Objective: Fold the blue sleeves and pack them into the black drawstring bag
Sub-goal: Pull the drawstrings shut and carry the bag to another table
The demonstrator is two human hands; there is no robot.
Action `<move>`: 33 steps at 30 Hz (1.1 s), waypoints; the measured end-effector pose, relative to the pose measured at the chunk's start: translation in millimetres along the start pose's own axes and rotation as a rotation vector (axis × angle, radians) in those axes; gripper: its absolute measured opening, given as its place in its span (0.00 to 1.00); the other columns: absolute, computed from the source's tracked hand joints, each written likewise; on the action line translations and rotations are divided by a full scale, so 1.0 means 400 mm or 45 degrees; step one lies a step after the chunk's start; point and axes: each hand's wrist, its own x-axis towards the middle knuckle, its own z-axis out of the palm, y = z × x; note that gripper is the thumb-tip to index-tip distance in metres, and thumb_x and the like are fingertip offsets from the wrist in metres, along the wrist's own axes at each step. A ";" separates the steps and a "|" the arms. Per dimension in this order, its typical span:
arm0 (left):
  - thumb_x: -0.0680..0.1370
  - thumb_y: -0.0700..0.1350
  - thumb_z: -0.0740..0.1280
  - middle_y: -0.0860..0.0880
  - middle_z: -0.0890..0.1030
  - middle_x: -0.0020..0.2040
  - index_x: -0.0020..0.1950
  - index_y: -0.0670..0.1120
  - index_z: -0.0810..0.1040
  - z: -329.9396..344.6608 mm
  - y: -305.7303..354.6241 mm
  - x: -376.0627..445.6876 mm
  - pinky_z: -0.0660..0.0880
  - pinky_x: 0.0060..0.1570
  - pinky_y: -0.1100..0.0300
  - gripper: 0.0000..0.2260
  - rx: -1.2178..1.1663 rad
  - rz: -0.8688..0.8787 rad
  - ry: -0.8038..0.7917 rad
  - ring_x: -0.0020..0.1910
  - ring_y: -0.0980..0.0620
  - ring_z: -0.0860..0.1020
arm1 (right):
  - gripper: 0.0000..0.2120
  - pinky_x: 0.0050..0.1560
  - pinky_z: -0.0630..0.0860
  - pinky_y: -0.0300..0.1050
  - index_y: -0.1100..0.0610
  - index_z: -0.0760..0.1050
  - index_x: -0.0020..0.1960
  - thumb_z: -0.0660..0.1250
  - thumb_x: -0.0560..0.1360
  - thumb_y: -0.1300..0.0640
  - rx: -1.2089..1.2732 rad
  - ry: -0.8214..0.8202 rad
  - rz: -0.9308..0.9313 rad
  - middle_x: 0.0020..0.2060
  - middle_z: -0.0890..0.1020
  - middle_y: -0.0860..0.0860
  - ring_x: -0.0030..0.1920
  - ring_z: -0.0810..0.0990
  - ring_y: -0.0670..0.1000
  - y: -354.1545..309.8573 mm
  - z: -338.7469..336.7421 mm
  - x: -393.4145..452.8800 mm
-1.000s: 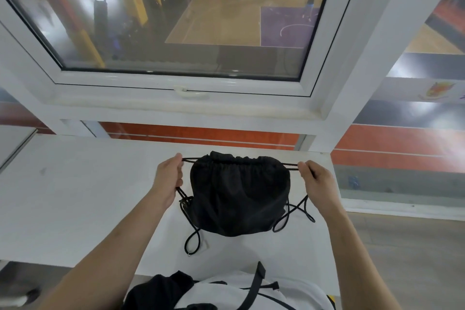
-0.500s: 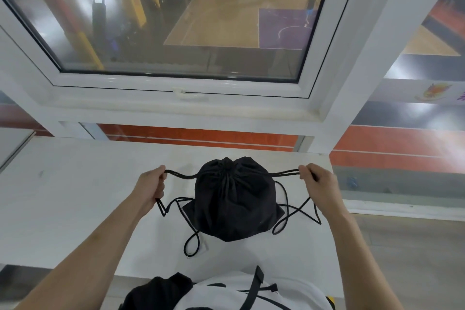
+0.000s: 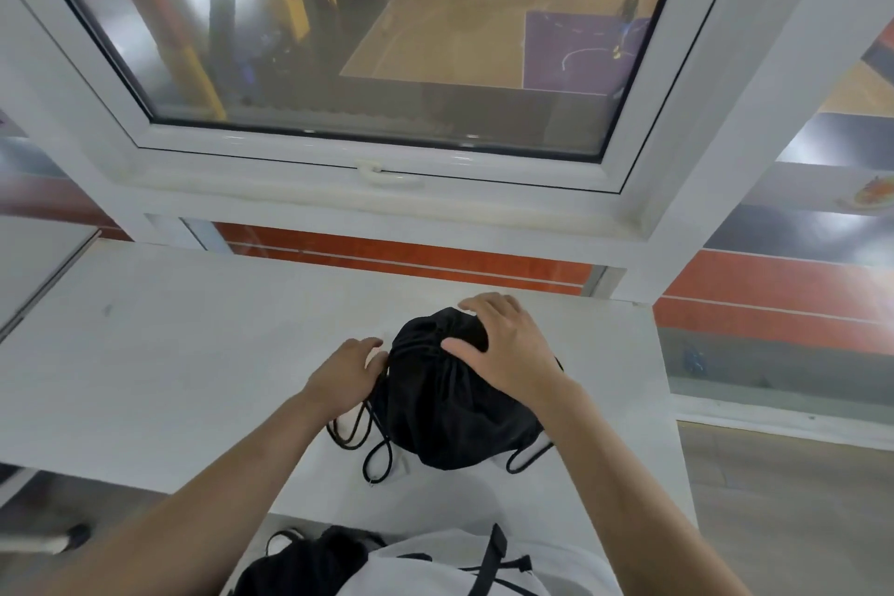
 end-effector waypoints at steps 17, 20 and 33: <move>0.85 0.58 0.53 0.52 0.72 0.71 0.75 0.55 0.68 -0.055 -0.042 -0.180 0.74 0.61 0.48 0.20 0.161 -0.225 0.119 0.65 0.49 0.76 | 0.30 0.68 0.71 0.47 0.56 0.68 0.75 0.69 0.79 0.41 -0.024 -0.330 0.025 0.67 0.73 0.52 0.66 0.76 0.54 -0.102 0.000 0.047; 0.85 0.57 0.53 0.53 0.72 0.72 0.75 0.55 0.68 -0.113 -0.066 -0.232 0.75 0.57 0.49 0.20 0.179 -0.262 0.271 0.65 0.49 0.76 | 0.29 0.66 0.71 0.45 0.55 0.70 0.74 0.67 0.80 0.39 -0.014 -0.317 -0.104 0.65 0.76 0.51 0.65 0.76 0.53 -0.190 -0.032 0.054; 0.85 0.57 0.54 0.53 0.69 0.75 0.76 0.53 0.68 -0.269 -0.381 -0.860 0.75 0.56 0.48 0.20 0.165 -0.571 0.688 0.70 0.47 0.72 | 0.20 0.62 0.73 0.49 0.48 0.76 0.65 0.66 0.80 0.38 0.060 -0.292 -0.706 0.56 0.80 0.46 0.60 0.74 0.51 -0.791 0.049 -0.107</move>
